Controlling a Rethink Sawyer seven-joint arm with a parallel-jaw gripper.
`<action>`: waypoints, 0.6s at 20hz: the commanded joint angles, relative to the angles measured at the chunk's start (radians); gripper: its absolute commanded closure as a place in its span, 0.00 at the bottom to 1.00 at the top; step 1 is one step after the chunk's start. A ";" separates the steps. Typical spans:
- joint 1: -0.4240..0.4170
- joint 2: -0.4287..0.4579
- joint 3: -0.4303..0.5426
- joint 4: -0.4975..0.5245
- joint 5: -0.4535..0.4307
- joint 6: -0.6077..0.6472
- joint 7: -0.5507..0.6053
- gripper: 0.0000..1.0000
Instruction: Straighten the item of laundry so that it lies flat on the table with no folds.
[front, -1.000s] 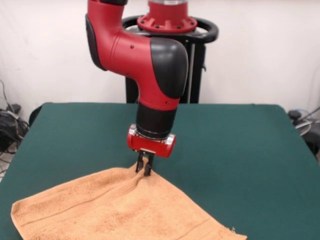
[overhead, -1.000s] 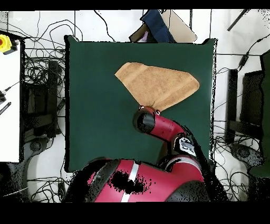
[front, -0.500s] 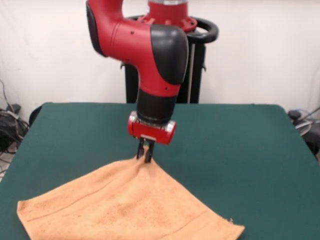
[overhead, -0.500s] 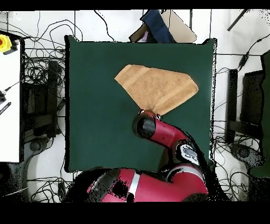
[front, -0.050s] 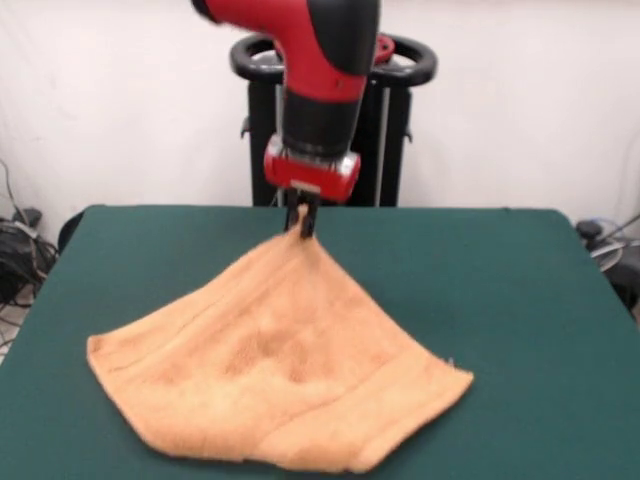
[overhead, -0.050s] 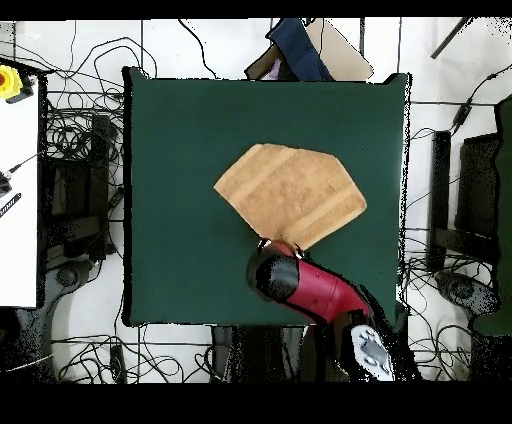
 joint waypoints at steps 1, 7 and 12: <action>-0.061 -0.062 0.033 0.194 -0.066 0.038 0.125 1.00; -0.087 0.084 0.082 0.159 -0.089 -0.089 0.162 1.00; -0.112 0.126 0.124 0.166 -0.096 -0.113 0.171 1.00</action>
